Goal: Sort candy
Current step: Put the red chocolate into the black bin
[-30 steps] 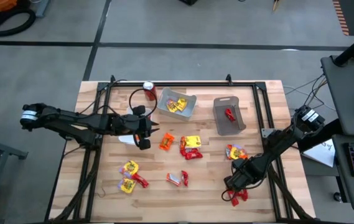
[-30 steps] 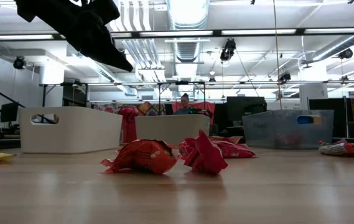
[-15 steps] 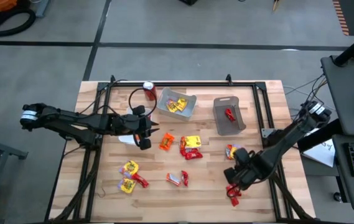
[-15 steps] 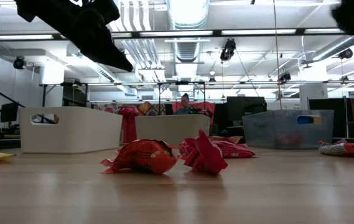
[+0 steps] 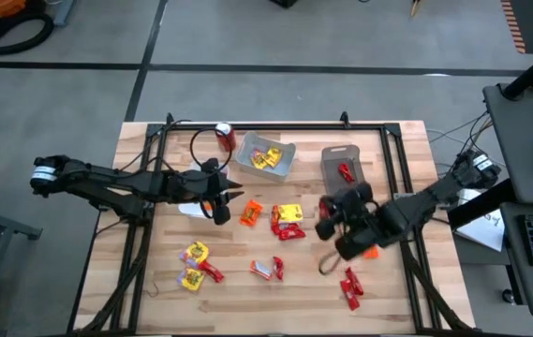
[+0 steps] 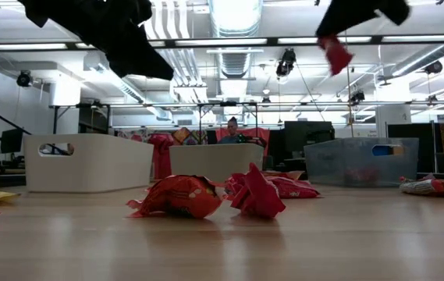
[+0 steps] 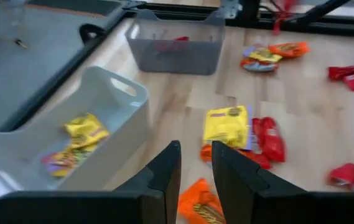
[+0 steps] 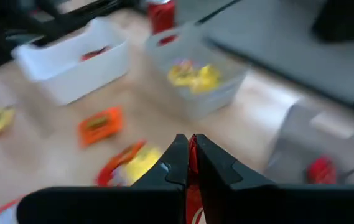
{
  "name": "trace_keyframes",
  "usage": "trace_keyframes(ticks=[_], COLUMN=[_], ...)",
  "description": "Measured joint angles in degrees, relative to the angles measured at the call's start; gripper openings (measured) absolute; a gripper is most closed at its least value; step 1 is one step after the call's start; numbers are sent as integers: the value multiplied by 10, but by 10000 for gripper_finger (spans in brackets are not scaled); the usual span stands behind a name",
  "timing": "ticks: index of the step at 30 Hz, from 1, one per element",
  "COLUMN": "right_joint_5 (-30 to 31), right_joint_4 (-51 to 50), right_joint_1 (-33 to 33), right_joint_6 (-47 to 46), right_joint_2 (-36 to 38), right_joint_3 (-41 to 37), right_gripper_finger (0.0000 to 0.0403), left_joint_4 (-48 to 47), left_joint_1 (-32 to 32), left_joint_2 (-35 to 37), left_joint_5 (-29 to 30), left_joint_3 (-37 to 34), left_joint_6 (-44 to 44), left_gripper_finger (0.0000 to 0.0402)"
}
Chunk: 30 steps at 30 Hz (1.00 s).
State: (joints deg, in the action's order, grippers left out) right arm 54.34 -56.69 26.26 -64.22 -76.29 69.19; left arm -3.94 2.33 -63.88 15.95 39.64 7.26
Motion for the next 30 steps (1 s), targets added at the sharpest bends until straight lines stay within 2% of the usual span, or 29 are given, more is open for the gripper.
trace_keyframes(ticks=[6,11,14,19,23,30], right_joint_5=[-7,-19,-59,-169,-232,-249], right_joint_4=[-15,-48,-48,-44,-35,-12], right_joint_1=[-138,-260,-328,-426,-476,-501], right_joint_6=[117,162,193,230,245,246], right_joint_2=[0,0,0,0,0,0], right_joint_3=[-2,-11,-21,-49,-77,-108], right_gripper_finger=[13,13,13,13,13,26], left_joint_4=[-10,-34,-47,-53,-53,-53], left_joint_1=[4,18,30,51,64,84], left_joint_2=[0,0,0,0,0,0], left_joint_5=[-50,-50,-50,-50,-50,-50], left_joint_3=[0,0,0,0,0,0], left_joint_6=[47,86,104,122,134,154], left_gripper_finger=[75,75,75,75,75,75])
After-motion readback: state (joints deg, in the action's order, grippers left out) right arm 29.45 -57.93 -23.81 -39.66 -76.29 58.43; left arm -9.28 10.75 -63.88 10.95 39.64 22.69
